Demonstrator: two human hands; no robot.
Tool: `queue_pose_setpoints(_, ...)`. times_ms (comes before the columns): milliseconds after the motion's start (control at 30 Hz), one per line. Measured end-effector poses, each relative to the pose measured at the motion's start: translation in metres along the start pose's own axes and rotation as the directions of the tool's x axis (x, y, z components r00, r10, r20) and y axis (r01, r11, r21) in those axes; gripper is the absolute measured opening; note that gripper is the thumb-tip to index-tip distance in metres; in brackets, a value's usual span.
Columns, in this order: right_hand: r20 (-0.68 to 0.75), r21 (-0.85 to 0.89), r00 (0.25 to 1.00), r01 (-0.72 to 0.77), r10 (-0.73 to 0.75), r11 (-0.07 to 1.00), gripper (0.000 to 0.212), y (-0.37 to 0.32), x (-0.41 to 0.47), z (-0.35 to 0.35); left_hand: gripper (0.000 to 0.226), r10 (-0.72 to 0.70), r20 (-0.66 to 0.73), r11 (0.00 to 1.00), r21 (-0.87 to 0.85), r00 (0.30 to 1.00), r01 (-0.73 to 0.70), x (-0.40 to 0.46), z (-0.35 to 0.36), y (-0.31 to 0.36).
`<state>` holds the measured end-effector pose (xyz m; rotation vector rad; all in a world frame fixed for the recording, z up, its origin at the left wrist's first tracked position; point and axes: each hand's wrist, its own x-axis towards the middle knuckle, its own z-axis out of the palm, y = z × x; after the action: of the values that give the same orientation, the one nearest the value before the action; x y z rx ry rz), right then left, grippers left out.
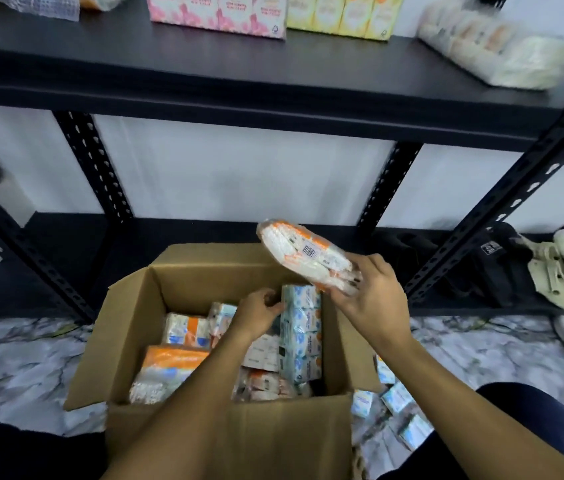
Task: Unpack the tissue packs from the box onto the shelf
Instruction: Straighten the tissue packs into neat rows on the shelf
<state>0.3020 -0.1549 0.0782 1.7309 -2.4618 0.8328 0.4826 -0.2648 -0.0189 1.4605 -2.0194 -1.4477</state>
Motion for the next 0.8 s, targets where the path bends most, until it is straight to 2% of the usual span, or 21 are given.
queue_pose_setpoints(67, -0.005, -0.022, 1.0, -0.02, 0.019, 1.0, 0.063, 0.013, 0.003, 0.0, 0.039, -0.049, -0.004, 0.994, -0.095, 0.999, 0.049, 0.019, 0.016, -0.001)
queue_pose_setpoints(267, -0.028, -0.056, 0.999, -0.045, 0.044, 0.997, 0.067, 0.042, 0.014, 0.006, 0.089, -0.211, 0.084, 0.958, -0.182, 0.974, 0.223, 0.08, 0.052, -0.023)
queue_pose_setpoints(400, -0.017, -0.094, 0.999, -0.048, 0.046, 0.994, 0.066, 0.056, 0.019, 0.008, 0.07, -0.243, 0.183, 0.93, -0.235, 0.952, 0.283, 0.086, 0.063, -0.018)
queue_pose_setpoints(500, -0.013, -0.129, 0.999, -0.033, 0.031, 0.991, 0.063, 0.066, 0.019, 0.008, 0.069, -0.213, 0.104, 0.943, -0.237, 0.971, 0.232, 0.085, 0.065, -0.023)
queue_pose_setpoints(600, 0.001, -0.148, 1.0, -0.023, 0.024, 0.989, 0.063, 0.07, 0.018, 0.004, 0.05, -0.213, 0.04, 0.95, -0.225, 0.976, 0.216, 0.073, 0.058, -0.015)
queue_pose_setpoints(733, -0.013, -0.136, 1.0, -0.013, 0.011, 0.991, 0.063, 0.061, 0.017, -0.007, 0.073, -0.138, -0.069, 0.968, -0.222, 0.988, 0.119, 0.053, 0.036, -0.002)
queue_pose_setpoints(800, -0.036, -0.139, 0.999, 0.007, -0.012, 0.99, 0.062, 0.052, 0.015, -0.015, 0.07, -0.111, -0.126, 0.966, -0.248, 0.986, 0.077, 0.04, 0.019, 0.007)
